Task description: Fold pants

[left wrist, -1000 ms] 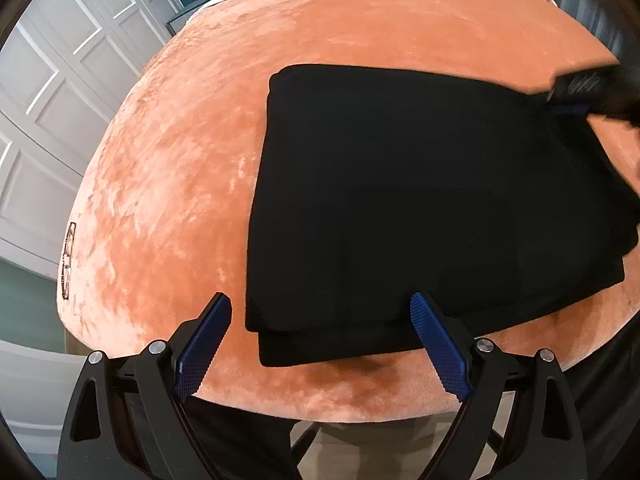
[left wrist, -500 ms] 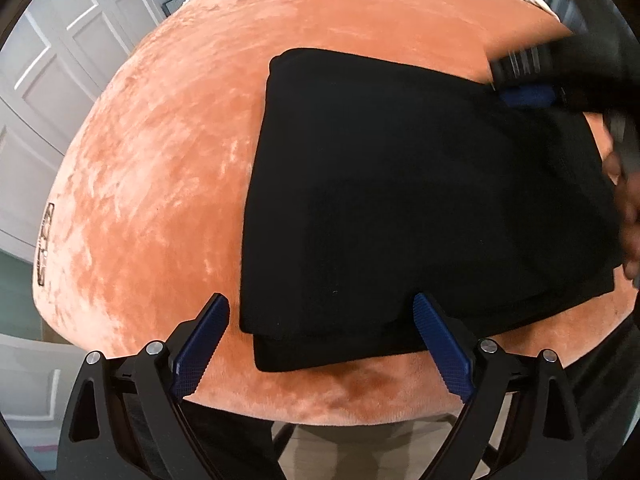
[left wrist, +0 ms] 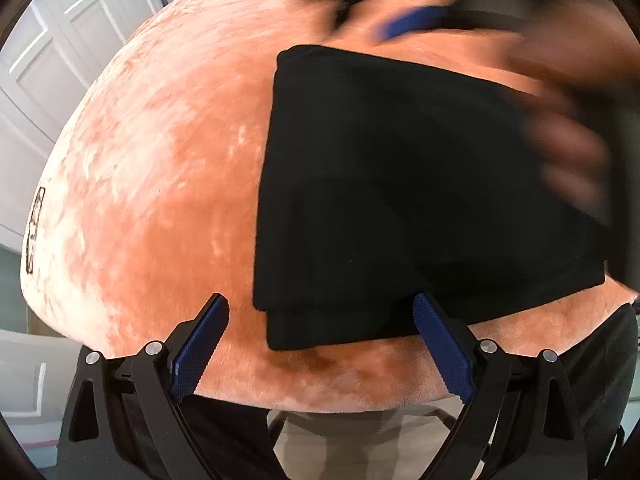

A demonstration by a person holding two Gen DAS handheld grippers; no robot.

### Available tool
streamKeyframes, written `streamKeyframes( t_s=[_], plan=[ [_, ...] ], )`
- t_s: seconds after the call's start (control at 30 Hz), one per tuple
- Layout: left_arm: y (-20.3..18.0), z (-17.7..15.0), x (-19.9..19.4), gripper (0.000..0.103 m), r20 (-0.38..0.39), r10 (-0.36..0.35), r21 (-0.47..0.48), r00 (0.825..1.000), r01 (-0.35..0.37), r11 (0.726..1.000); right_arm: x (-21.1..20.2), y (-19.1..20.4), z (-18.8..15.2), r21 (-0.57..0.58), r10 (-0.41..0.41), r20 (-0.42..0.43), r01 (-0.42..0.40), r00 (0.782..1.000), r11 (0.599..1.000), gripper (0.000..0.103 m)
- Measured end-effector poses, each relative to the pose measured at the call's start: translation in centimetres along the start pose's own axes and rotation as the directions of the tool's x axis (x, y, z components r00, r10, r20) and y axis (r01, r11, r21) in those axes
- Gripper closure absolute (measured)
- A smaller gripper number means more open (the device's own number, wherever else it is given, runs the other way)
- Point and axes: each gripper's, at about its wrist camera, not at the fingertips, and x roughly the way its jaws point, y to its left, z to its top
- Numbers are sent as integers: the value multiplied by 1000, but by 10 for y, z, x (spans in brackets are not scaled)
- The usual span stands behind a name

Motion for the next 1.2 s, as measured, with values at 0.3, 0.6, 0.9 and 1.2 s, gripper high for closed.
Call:
streamKeyframes(
  t_s=[0.3,0.6,0.9,1.2],
  plan=[
    [-5,-9,7,11,-8,75,18,997,-75,997,-103,-160,-176,360,-82,34,64,996,931,80],
    [-25,-8,-1,11,7,171,54,985,-171,984,-137,-154,-219,287,-135,89,104,987,952,60],
    [-30,-3,2,11,-3,234,58,972,-233,971,-109,-140,-197,267,-96,94,67,991,961,76],
    [-28,-6,10,11,-21,255,61,967,-253,966,-98,-161,-219,350,-70,2,65,998,935,75]
  ],
)
